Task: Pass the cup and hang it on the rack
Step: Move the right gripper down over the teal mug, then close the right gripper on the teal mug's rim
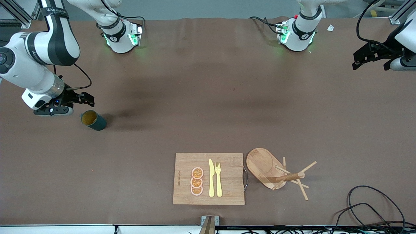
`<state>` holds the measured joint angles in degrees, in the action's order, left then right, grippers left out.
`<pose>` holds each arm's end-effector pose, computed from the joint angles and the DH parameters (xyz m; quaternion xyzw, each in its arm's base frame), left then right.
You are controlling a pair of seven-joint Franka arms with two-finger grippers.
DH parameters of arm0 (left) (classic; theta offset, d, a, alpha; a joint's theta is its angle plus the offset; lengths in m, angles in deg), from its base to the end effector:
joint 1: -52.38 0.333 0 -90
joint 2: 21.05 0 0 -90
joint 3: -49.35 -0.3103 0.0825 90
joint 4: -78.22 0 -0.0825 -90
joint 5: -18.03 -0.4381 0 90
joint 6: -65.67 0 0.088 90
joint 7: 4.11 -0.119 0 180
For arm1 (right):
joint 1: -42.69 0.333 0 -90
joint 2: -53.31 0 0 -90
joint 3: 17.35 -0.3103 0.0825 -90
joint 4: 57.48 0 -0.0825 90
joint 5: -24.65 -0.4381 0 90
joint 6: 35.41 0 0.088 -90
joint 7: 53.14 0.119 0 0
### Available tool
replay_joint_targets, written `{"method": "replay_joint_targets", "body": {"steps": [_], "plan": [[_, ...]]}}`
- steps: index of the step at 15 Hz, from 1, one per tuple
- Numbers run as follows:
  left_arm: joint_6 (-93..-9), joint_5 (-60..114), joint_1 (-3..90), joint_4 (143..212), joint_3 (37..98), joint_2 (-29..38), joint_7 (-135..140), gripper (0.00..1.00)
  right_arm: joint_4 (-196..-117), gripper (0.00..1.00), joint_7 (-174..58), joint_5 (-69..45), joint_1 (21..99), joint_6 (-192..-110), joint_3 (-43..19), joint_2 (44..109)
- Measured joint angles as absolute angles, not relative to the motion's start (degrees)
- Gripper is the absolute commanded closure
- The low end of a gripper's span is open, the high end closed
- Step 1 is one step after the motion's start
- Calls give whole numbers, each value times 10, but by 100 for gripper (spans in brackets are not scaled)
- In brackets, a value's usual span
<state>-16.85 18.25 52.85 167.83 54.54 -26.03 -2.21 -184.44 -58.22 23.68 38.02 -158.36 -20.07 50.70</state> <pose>0.5652 -0.0495 0.6501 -0.9995 0.0246 0.0184 0.0031 0.5613 -0.0182 0.3465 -0.9997 -0.0226 0.0118 0.0067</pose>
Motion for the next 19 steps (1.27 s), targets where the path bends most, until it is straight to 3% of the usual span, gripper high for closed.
{"method": "replay_joint_targets", "body": {"steps": [6, 10, 19], "plan": [[-168, 183, 525, 1678, 551, -260, -22, 0, -1906, 0, -582, 237, 379, -1703, -201, 528], [-168, 183, 521, 1678, 557, -257, -22, 0, -1920, 0, -582, 237, 379, -1800, -201, 581], [-168, 183, 521, 1678, 568, -253, -22, 0, -1920, 0, -582, 237, 368, -1839, -199, 625]]}}
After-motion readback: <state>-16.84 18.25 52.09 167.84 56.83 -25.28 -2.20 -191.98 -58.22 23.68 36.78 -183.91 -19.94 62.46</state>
